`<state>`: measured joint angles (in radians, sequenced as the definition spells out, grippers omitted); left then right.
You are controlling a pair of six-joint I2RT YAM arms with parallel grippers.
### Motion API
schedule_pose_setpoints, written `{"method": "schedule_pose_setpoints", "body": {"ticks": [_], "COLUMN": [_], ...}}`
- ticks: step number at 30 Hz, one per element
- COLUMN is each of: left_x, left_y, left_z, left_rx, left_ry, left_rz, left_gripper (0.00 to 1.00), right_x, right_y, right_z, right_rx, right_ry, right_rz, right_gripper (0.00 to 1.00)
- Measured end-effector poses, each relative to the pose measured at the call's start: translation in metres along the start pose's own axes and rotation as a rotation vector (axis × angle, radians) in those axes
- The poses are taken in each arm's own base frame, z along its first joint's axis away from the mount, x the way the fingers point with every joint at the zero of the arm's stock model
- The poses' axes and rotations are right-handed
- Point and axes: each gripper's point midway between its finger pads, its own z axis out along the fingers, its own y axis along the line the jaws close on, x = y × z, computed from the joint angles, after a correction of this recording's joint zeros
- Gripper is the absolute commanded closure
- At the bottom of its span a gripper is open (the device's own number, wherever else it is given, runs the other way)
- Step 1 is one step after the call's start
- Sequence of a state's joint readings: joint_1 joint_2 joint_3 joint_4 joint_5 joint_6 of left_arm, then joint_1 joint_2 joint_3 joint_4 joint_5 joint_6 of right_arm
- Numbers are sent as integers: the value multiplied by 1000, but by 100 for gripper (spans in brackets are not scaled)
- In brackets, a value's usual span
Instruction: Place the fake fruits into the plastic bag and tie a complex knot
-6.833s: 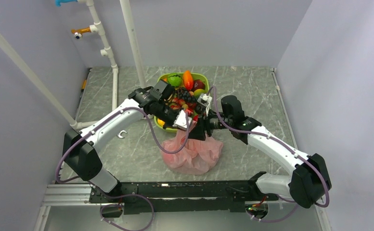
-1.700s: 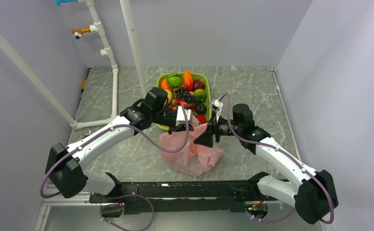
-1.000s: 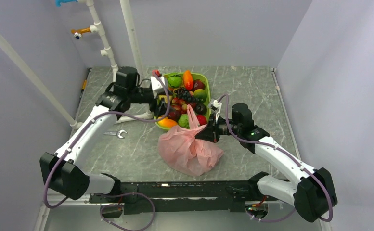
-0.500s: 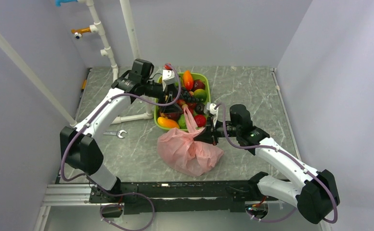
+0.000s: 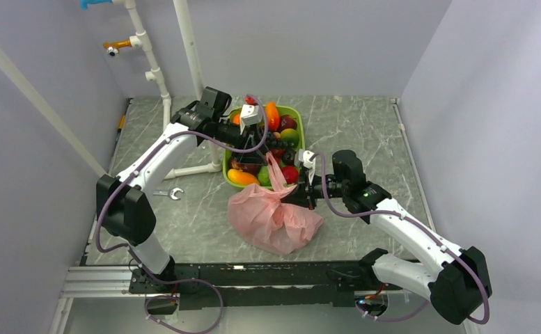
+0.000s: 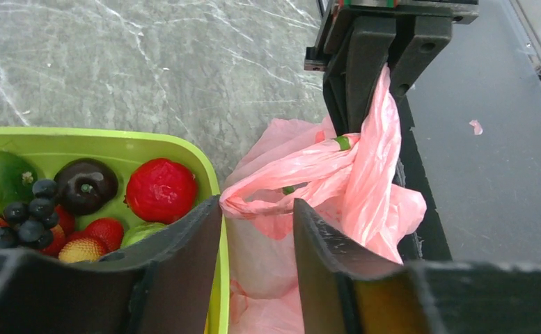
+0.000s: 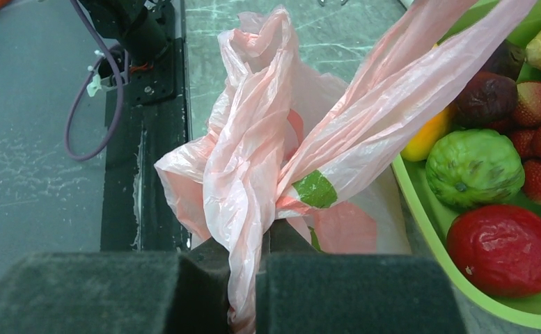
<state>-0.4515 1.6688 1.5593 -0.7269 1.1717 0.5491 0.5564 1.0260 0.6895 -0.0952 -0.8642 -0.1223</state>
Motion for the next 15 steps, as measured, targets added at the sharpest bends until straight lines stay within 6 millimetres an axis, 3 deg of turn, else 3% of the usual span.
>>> {"method": "schedule_pose_setpoints", "body": {"ticks": [4, 8, 10, 15], "left_x": [-7, -23, -34, -50], "left_y": [-5, -15, -29, -92], "left_z": [-1, -3, -6, 3], "left_rx": [22, 23, 17, 45], "left_ry": [-16, -48, -72, -98], "left_rz": [12, 24, 43, 112], "left_gripper": [100, 100, 100, 100], "right_x": [2, 1, -1, -5], "right_y": [0, -6, -10, -19], "right_z": [0, 0, 1, 5], "right_rx": [3, 30, 49, 91], "right_ry": [8, 4, -5, -21], "right_rz": [-1, 3, 12, 73], "right_gripper": [100, 100, 100, 100]}}
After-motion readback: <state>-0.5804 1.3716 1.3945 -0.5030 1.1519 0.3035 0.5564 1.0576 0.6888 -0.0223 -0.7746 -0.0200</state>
